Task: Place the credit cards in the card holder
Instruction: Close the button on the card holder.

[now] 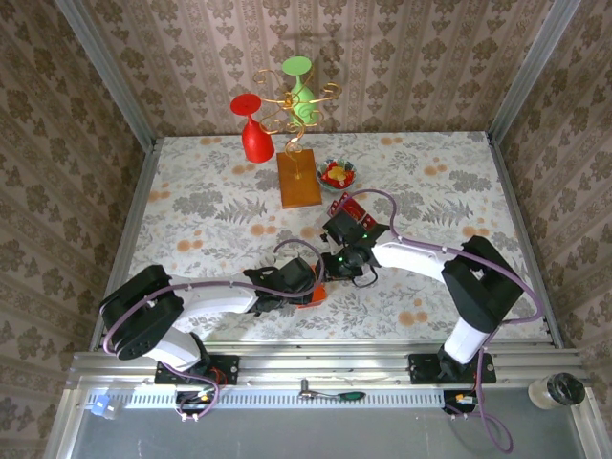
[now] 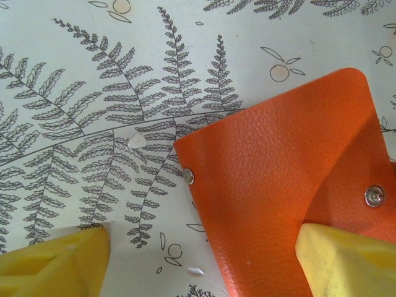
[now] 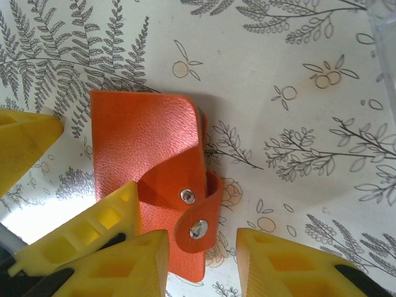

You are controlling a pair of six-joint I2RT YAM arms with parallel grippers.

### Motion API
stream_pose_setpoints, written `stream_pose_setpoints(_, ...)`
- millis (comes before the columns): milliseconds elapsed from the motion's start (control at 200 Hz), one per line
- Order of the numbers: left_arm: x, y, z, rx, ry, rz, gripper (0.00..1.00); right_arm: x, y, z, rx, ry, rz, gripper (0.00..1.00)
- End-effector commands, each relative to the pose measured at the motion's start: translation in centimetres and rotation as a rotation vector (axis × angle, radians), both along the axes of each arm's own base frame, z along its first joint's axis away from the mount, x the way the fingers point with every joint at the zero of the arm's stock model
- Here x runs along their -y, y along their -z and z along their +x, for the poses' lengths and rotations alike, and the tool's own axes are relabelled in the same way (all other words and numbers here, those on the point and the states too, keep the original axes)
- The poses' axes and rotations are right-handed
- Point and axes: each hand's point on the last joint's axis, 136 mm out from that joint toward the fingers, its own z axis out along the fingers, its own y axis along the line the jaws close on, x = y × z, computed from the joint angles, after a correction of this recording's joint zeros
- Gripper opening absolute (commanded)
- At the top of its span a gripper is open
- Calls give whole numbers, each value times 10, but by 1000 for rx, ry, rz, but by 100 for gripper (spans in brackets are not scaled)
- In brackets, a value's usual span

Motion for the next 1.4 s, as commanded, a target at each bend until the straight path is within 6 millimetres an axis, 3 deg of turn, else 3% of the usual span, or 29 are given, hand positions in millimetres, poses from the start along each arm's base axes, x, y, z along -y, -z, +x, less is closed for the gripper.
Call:
stream_pose_setpoints(0,-27,32,-15,-65,15,127,81,-11,-5,6,28,-22,10,36)
stream_pose_setpoints(350,-24,27,-12,-56,20,120,81,-13,10,2,-1,-33,-8,34)
stream_pose_setpoints(695,-23,25,-12,-51,20,115,81,-8,8,-1,-1,-33,-20,12)
stream_pose_setpoints(805,-24,25,-13,-50,18,113,81,-7,6,-2,1,-35,-17,0)
stream_pose_setpoints(1060,-21,24,-11,-45,21,106,81,-19,-4,-2,-13,-34,54,0)
stream_pose_setpoints(1395,-22,24,-12,-49,23,106,81,-34,2,3,-48,-5,111,0)
